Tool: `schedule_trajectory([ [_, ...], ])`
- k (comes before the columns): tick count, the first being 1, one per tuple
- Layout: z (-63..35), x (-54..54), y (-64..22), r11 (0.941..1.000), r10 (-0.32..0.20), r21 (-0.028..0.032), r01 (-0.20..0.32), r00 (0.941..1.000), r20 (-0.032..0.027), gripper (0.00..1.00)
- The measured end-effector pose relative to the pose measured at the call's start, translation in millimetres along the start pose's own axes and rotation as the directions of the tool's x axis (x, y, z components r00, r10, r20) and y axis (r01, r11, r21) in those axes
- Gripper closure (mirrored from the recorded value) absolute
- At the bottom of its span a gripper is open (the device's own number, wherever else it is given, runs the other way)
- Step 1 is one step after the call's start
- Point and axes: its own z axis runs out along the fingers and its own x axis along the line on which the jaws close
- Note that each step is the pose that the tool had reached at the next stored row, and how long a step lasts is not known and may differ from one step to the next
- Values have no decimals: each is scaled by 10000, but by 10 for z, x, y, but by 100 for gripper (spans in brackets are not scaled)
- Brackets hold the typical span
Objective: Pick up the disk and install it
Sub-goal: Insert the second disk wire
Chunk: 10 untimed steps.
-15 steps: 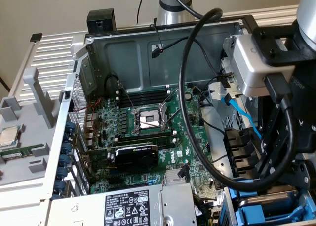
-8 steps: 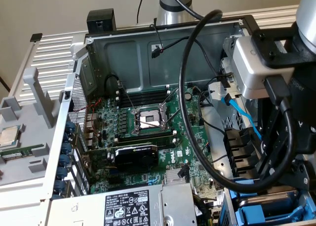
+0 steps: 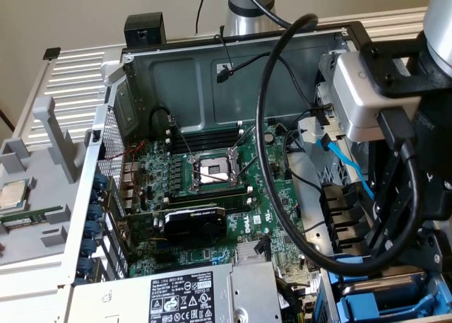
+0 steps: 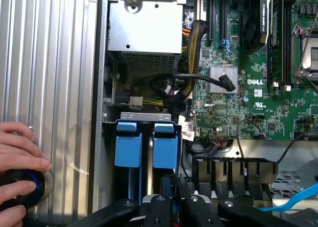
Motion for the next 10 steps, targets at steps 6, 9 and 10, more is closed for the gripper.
schedule_trajectory([
  [6, -1, 0, 4, 10000, 0, 6, 0, 10000, -3, 84],
  [9, 0, -1, 4, 10000, 0, 10, 0, 10000, 3, 84],
  [10, 0, -1, 4, 10000, 0, 11, 0, 10000, 5, 84],
])
